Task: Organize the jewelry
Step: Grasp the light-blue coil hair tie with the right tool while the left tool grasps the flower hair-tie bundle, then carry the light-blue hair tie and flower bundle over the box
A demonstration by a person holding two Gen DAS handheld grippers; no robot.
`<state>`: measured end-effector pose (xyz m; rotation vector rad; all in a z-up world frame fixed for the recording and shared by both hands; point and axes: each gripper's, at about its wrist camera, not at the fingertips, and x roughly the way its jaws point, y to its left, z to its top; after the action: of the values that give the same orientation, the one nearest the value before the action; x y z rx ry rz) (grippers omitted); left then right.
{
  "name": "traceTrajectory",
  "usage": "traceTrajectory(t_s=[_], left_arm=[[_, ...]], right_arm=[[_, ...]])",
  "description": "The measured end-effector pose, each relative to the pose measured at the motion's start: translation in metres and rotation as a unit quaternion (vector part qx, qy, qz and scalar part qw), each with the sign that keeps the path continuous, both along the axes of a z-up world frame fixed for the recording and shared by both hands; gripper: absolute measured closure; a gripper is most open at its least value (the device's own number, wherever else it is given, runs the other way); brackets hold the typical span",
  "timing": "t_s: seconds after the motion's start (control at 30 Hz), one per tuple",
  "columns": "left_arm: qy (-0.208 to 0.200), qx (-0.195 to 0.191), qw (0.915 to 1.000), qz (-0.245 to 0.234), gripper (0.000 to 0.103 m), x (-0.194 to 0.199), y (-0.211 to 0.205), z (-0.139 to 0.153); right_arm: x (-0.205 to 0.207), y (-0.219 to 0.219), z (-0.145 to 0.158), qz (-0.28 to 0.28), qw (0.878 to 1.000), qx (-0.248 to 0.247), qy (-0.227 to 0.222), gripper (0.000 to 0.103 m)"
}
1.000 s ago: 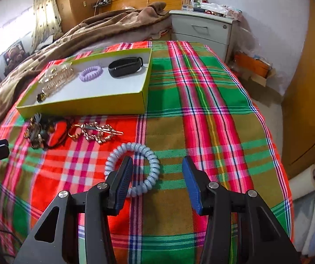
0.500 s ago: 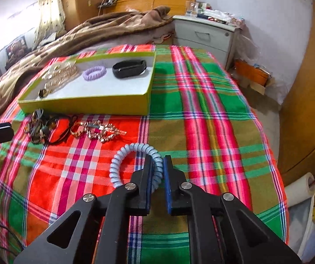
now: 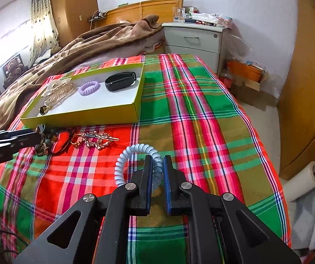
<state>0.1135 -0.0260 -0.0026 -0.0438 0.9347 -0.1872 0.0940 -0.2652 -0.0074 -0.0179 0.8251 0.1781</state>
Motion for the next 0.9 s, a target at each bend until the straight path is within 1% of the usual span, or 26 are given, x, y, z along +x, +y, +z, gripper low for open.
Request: traceTrajectory(t_s=[0.07, 0.2, 0.27, 0.37, 0.57, 0.73, 0.9], left_arm=[[0.003, 0.002, 1.0000, -0.002, 0.065, 0.003, -0.001, -0.002], [0.010, 0.012, 0.9999, 0.003, 0.074, 0.008, -0.004, -0.007], [0.012, 0.015, 0.9998, 0.000, 0.076, 0.009, -0.005, -0.008], [0.015, 0.014, 0.9998, 0.001, 0.083, 0.009, -0.005, -0.009], [0.013, 0.009, 0.9999, 0.001, 0.083, 0.009, -0.003, -0.008], [-0.002, 0.005, 1.0000, 0.005, 0.083, 0.003, -0.001, -0.001], [-0.008, 0.002, 0.9999, 0.009, 0.083, -0.002, 0.004, 0.004]], right_arm=[[0.000, 0.001, 0.000, 0.001, 1.000, 0.000, 0.000, 0.093], [0.000, 0.000, 0.001, 0.000, 1.000, 0.002, -0.002, 0.093], [-0.001, 0.000, 0.001, 0.000, 1.000, 0.002, -0.003, 0.093], [-0.001, 0.000, 0.001, 0.000, 1.000, 0.001, -0.004, 0.093], [-0.001, 0.001, 0.001, 0.000, 1.000, 0.001, -0.005, 0.093], [-0.001, 0.001, 0.002, -0.001, 1.000, 0.001, -0.005, 0.093], [-0.002, 0.001, 0.002, -0.004, 1.000, 0.001, -0.007, 0.093]])
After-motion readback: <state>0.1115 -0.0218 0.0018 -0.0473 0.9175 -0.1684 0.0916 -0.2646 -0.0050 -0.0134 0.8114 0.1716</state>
